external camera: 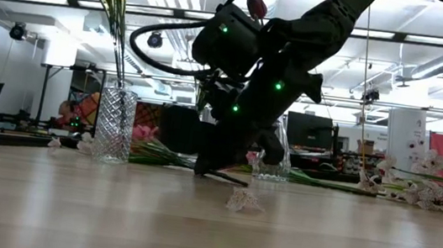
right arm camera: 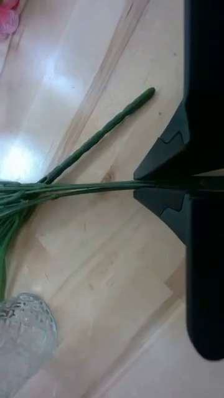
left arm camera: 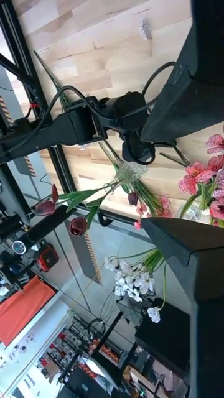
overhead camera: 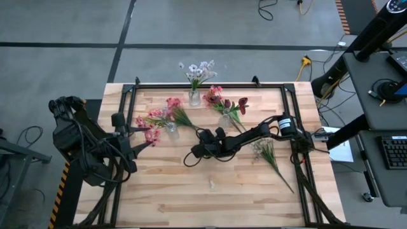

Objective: Sort flowers into vase by color
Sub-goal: Put the left pink flower into the bottom left transparent vase

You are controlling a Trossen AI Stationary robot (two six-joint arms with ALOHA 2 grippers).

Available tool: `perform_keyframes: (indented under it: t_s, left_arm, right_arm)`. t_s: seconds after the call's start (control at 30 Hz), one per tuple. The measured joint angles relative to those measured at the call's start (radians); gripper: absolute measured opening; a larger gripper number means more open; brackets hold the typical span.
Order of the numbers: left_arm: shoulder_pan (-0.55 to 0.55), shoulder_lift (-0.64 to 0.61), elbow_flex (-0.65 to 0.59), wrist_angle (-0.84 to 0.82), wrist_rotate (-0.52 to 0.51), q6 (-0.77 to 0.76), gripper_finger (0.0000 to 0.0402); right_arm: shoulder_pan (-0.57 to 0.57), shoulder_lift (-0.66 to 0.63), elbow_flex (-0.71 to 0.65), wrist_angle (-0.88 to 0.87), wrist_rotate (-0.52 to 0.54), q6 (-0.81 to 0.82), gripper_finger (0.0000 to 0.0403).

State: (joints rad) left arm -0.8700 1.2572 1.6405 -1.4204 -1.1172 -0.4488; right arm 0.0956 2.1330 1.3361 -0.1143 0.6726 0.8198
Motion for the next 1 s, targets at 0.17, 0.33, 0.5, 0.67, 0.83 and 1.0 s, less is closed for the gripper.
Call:
perform_keyframes:
  t_s: [0.17,0.33,0.5,0.67,0.83,1.0]
  left_arm:
    - [0.0,0.0,0.0,0.0,0.0,-0.001,0.0192]
    - [0.0,0.0,0.0,0.001,0.0,-0.001,0.0192]
    - [0.0,0.0,0.0,0.001,-0.001,-0.001,0.0192]
    - [0.0,0.0,-0.001,0.001,0.0,-0.001,0.0192]
    - [0.0,0.0,-0.001,0.002,0.0,-0.001,0.0192]
    - [0.0,0.0,-0.001,0.008,0.0,-0.001,0.0192]
  right_arm:
    - [0.004,-0.008,-0.001,0.013,0.012,-0.001,0.0015]
    - [0.018,-0.02,0.015,-0.003,0.053,-0.024,0.0014]
    - [0.019,-0.03,0.035,0.007,0.076,-0.033,0.0014]
    - [0.021,-0.033,0.045,0.005,0.101,-0.039,0.0013]
    - [0.034,-0.052,0.045,-0.001,0.143,-0.049,0.0013]
    - [0.055,-0.097,0.045,-0.055,0.176,-0.054,0.0013]
